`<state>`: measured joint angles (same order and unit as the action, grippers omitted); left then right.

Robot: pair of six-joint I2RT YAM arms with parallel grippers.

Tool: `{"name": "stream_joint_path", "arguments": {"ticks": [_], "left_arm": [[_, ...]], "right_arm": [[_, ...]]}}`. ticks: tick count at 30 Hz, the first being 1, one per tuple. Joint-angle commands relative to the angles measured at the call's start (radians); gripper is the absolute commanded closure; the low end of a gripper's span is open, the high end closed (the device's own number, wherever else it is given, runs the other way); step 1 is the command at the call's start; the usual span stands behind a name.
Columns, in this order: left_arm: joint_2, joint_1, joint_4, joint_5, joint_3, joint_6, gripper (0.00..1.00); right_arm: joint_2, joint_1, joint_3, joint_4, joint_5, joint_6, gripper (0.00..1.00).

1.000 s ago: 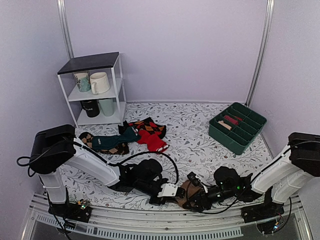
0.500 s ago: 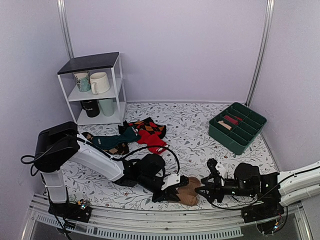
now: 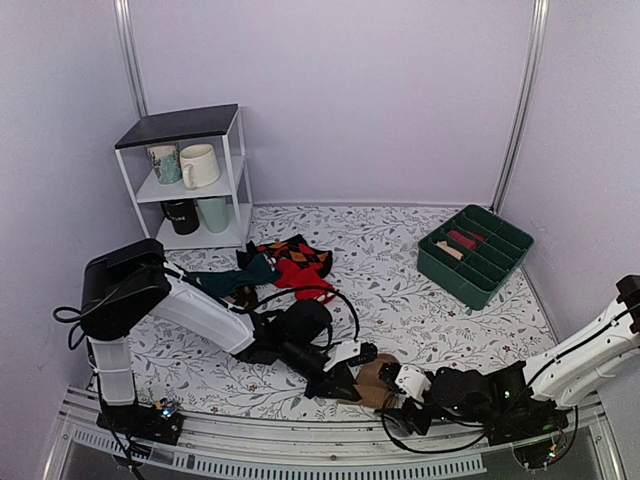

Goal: Roll the socks
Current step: Roll a pair of socks at the center of the board.

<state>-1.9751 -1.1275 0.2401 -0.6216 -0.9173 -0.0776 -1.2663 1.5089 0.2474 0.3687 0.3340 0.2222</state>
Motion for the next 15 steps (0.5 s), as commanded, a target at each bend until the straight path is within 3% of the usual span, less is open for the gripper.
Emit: {"name": "stream_joint_path", "arguments": {"ticks": [1, 4, 10, 15], "left_arm": [[-0.095, 0.008, -0.236, 0.108, 0.048, 0.007, 1.00], [-0.097, 0.009, -0.235, 0.106, 0.049, 0.005, 1.00], [-0.099, 0.008, -0.235, 0.106, 0.047, 0.000, 1.00], [-0.105, 0.008, -0.240, 0.107, 0.037, -0.006, 1.00]], "right_arm": [[-0.048, 0.032, 0.052, 0.038, 0.075, -0.038, 0.40], [-0.056, 0.036, 0.057, 0.043, 0.065, -0.041, 0.41], [-0.070, 0.036, 0.042, 0.051, 0.016, 0.007, 0.57], [-0.108, 0.037, 0.048, 0.059, -0.006, 0.041, 0.63]]}}
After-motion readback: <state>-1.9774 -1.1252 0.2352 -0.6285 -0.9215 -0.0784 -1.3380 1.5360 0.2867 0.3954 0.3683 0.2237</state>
